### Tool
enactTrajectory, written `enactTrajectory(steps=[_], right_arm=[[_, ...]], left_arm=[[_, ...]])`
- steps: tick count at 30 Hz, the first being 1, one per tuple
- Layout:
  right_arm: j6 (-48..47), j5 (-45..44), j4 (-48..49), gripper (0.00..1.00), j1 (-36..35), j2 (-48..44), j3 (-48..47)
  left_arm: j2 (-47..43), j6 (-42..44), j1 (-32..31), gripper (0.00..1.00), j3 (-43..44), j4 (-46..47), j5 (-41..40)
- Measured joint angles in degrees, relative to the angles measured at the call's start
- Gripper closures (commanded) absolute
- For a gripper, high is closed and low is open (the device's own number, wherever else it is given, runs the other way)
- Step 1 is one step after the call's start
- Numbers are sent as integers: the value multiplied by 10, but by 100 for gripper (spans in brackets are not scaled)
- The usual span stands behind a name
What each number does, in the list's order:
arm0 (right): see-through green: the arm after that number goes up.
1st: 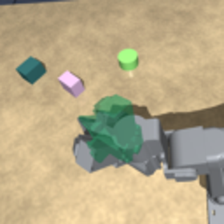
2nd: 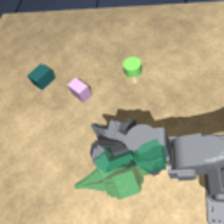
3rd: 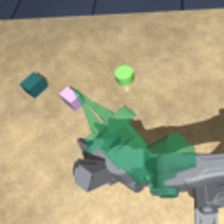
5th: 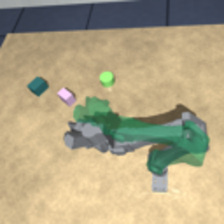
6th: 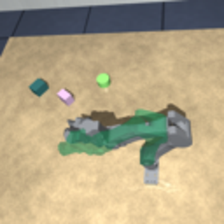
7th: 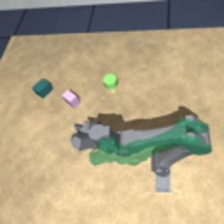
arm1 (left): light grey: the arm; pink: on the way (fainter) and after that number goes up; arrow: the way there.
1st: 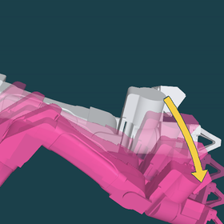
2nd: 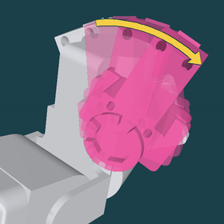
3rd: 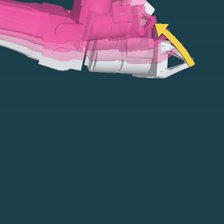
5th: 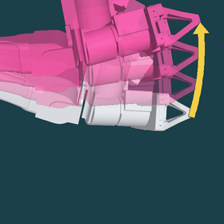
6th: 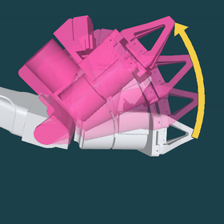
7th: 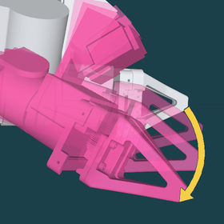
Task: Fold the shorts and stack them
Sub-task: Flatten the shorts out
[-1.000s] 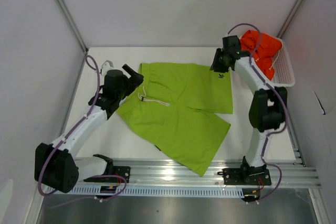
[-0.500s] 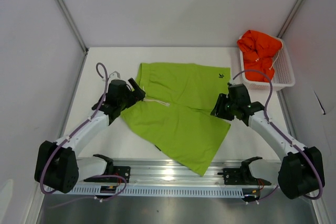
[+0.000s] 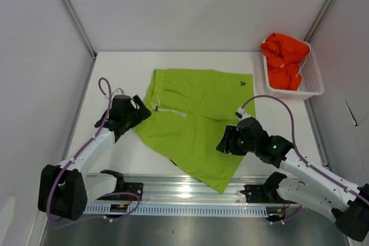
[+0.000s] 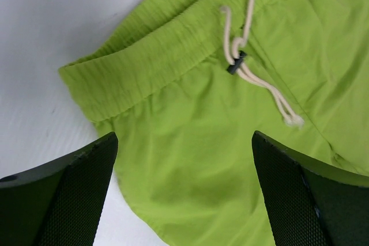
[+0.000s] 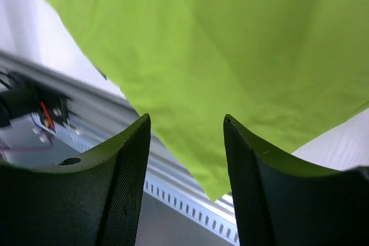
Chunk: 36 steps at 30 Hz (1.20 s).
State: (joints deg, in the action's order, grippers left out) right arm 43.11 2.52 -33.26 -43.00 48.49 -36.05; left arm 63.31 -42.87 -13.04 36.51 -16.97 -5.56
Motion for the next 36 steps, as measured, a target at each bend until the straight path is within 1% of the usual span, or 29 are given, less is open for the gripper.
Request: enactTrajectory(steps=[2, 5, 6, 8, 12, 16, 20, 24, 28, 30, 33, 36], right_arm=[[24, -26, -13, 37, -53, -5, 3], [61, -63, -36, 40, -118, 3, 14], [68, -74, -41, 44, -127, 9, 19], [83, -91, -42, 46, -134, 25, 35], [94, -109, -34, 49, -131, 59, 65], [86, -111, -15, 52, -93, 108, 73], [62, -105, 21, 55, -36, 149, 73], [26, -78, 55, 58, 27, 213, 40], [-15, -55, 90, 58, 92, 306, -22], [-35, -37, 113, 60, 126, 360, -63], [-57, -16, 129, 65, 160, 436, -134], [-78, 7, 144, 68, 182, 535, -239]], left_arm=[[-2, 0, 13, 1, -13, 1, 4], [-10, -2, 27, 1, -41, 0, 14], [-12, -2, 30, 1, -49, -1, 17], [-14, -2, 33, 1, -58, -2, 20], [-11, -2, 41, 1, -62, 2, 29], [5, -2, 43, 8, -62, 22, 35], [33, -2, 44, 9, -62, 31, 44], [47, -12, 49, 9, -67, 44, 45], [63, -28, 54, 11, -69, 68, 45], [90, -36, 55, 12, -68, 85, 45], [143, -49, 56, 15, -35, 108, 47], [194, -63, 58, 16, -1, 140, 48]])
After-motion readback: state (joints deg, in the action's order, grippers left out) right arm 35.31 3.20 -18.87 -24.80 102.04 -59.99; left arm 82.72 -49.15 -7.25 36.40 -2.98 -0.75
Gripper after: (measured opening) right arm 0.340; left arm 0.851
